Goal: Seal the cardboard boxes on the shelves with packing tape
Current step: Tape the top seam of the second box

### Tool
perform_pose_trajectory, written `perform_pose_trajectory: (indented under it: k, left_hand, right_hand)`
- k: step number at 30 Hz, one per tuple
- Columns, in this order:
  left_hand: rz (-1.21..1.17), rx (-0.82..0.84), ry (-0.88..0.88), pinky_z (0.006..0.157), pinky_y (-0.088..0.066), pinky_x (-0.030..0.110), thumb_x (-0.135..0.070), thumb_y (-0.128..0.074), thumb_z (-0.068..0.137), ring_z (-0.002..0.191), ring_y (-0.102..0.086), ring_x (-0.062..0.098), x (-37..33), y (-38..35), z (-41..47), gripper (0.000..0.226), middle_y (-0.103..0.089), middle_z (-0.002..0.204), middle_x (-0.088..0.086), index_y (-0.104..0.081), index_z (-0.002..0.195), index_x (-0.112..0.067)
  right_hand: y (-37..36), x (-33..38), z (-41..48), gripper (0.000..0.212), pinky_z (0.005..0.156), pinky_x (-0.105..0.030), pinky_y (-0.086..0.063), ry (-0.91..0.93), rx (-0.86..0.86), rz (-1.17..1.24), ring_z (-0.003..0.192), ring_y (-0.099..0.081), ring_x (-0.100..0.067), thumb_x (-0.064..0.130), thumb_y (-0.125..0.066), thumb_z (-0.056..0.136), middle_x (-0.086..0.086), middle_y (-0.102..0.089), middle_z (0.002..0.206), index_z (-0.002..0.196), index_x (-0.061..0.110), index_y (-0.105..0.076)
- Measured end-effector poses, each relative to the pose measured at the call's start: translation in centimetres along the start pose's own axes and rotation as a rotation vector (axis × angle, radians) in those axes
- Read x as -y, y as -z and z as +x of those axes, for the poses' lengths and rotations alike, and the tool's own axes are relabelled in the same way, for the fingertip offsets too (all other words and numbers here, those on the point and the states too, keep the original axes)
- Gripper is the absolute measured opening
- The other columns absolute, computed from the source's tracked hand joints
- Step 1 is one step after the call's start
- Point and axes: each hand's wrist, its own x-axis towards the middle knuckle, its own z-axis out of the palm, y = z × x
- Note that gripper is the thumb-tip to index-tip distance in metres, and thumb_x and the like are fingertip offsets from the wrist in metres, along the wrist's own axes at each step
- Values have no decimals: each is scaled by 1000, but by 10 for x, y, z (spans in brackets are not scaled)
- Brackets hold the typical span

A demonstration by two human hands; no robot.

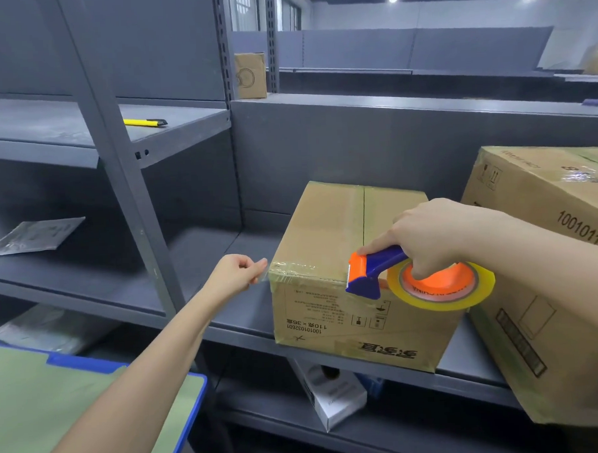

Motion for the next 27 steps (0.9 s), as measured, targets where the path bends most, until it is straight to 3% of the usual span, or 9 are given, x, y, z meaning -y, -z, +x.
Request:
perform_pose_trajectory:
  k: [4, 8, 14, 20, 23, 27]
  left_hand:
    - [-266, 103, 187, 38, -20, 18, -46, -55, 89, 42, -26, 9, 12, -19, 0, 46, -37, 49, -4, -44, 56, -15]
    - [-464, 126, 311, 34, -15, 13, -47, -59, 86, 35, -29, 6, 13, -24, 1, 44, -44, 47, -6, -46, 56, -17]
    - [-575, 209, 364, 28, -16, 15, -41, -45, 94, 34, -23, 3, 3, -28, -6, 54, -32, 44, -10, -37, 43, -25]
    - [-358, 233, 393, 34, -15, 16, -71, -38, 82, 37, -20, 6, 18, -35, -19, 56, -29, 44, -10, -35, 55, -23]
    - [-374, 148, 322, 41, -17, 20, -55, -37, 93, 44, -24, 8, 20, -46, -19, 46, -34, 52, -8, -36, 63, -20]
    - [-59, -126, 49, 53, -33, 19, -22, -48, 94, 67, -45, 13, 8, -34, -16, 19, -51, 75, -2, -48, 77, -16]
  right_hand:
    - [2, 1, 4, 72, 57, -19, -39, -3, 9, -13, 84, -52, -12, 31, -59, 80, 15, -46, 87, 139, 51, -24]
    - [3, 0, 7, 72, 52, -20, -33, -14, 15, -20, 78, -50, -11, 30, -58, 79, 16, -41, 75, 138, 54, -25]
    - [3, -1, 12, 72, 54, -20, -35, -6, 29, 0, 80, -51, -12, 29, -57, 78, 14, -52, 90, 137, 54, -27]
    - [6, -1, 13, 72, 55, -21, -35, -15, 71, -8, 79, -51, -12, 27, -57, 77, 13, -52, 90, 136, 55, -28]
    - [6, -1, 13, 72, 56, -20, -36, -9, 87, -7, 83, -53, -13, 27, -58, 77, 12, -56, 96, 137, 54, -29]
    - [7, -1, 14, 73, 58, -19, -37, -14, 108, 0, 86, -53, -13, 26, -60, 78, 12, -56, 101, 138, 51, -28]
